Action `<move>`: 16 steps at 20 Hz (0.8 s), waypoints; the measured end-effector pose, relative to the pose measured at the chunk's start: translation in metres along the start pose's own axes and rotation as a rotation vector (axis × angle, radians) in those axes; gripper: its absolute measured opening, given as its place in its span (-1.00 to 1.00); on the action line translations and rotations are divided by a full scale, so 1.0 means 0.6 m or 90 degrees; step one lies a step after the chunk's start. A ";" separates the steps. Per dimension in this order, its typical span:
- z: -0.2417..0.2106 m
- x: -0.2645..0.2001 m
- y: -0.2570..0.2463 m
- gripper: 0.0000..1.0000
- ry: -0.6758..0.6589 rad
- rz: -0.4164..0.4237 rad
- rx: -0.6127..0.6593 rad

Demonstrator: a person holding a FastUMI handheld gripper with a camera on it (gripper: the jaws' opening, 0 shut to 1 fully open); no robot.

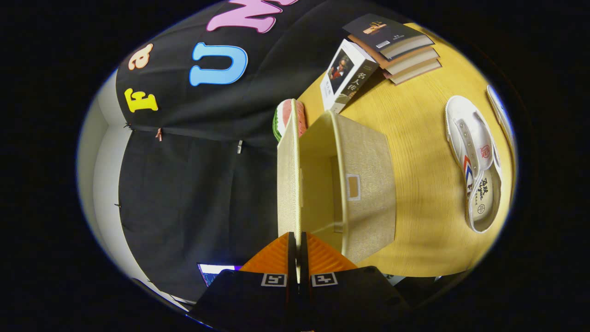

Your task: Open the storage box then place both shoes into the box .Put the left shoe in first, then the right shoe, with the right side of both shoes facing outward in a uniform manner.

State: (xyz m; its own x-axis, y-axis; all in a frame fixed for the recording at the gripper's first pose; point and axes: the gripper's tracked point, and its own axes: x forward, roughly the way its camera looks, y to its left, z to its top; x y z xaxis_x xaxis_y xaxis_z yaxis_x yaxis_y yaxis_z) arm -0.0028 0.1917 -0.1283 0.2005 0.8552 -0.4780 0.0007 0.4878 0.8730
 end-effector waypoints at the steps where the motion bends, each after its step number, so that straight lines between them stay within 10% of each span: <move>1: 0.000 -0.001 0.018 -0.90 -0.009 0.001 -0.003; 16: -0.076 0.193 0.324 -0.90 0.003 0.056 -0.114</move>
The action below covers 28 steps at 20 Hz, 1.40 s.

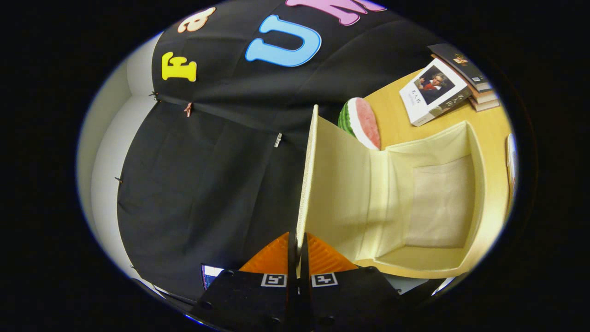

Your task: Open the storage box then place both shoes into the box .Put the left shoe in first, then the right shoe, with the right side of both shoes facing outward in a uniform manner.

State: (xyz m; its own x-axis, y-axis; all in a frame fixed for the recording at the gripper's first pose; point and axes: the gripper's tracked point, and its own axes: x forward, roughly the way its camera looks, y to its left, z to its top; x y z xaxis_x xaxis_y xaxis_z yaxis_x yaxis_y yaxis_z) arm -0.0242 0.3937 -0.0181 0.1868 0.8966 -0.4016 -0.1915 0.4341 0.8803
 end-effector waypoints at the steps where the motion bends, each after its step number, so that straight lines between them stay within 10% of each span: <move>1: -0.008 0.027 0.001 -0.90 0.012 -0.006 -0.011; 13: -0.046 0.195 0.000 -0.90 0.037 -0.071 -0.038; 14: -0.038 0.194 -0.004 -0.81 0.024 -0.081 -0.048; 18: 0.007 0.154 -0.015 0.94 -0.044 -0.128 -0.116; 28: 0.117 -0.116 -0.080 0.95 -0.219 -0.268 -0.280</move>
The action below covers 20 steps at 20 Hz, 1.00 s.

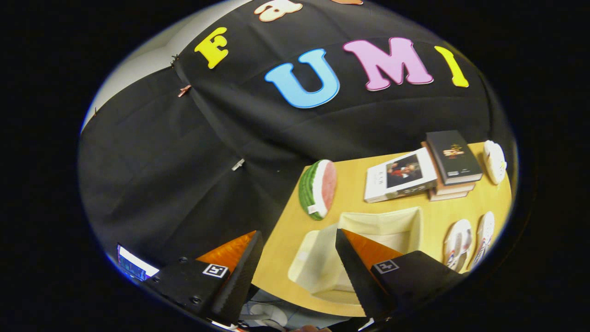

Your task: Open the storage box then place both shoes into the box .Put the left shoe in first, then the right shoe, with the right side of both shoes facing outward in a uniform manner.

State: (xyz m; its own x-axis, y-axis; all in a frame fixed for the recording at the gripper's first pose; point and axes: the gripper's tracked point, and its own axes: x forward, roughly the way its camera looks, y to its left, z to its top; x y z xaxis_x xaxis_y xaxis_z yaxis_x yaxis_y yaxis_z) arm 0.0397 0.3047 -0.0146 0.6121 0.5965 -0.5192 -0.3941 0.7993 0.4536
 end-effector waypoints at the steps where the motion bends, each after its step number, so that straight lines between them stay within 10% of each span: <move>1: -0.001 -0.018 -0.034 0.95 -0.008 -0.024 -0.009; 10: -0.049 -0.140 -0.367 0.97 0.004 -0.248 -0.111; 20: -0.204 -0.165 -0.613 0.96 0.166 -0.325 -0.159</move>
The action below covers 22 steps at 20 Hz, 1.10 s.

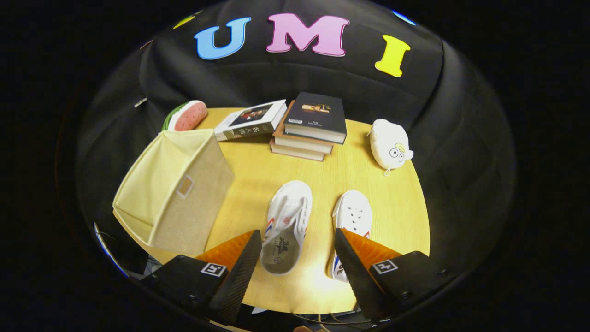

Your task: Open the storage box then place both shoes into the box .Put the left shoe in first, then the right shoe, with the right side of both shoes facing outward in a uniform manner.

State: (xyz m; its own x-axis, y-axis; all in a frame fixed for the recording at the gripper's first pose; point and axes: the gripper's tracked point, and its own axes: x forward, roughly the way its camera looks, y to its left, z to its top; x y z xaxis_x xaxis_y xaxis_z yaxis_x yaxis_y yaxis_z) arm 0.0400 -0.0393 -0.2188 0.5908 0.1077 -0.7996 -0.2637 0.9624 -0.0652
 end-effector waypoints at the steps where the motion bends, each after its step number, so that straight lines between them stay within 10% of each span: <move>1: -0.016 0.016 -0.007 0.96 0.017 0.002 -0.003; 15: -0.071 0.206 -0.026 0.88 0.112 0.000 -0.052; 22: -0.080 0.227 0.002 -0.63 0.157 0.042 0.155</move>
State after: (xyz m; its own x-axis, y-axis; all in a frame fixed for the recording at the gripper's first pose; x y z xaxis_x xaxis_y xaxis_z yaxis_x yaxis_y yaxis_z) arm 0.0836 -0.0355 -0.3560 0.3694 0.1367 -0.9192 -0.0879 0.9898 0.1118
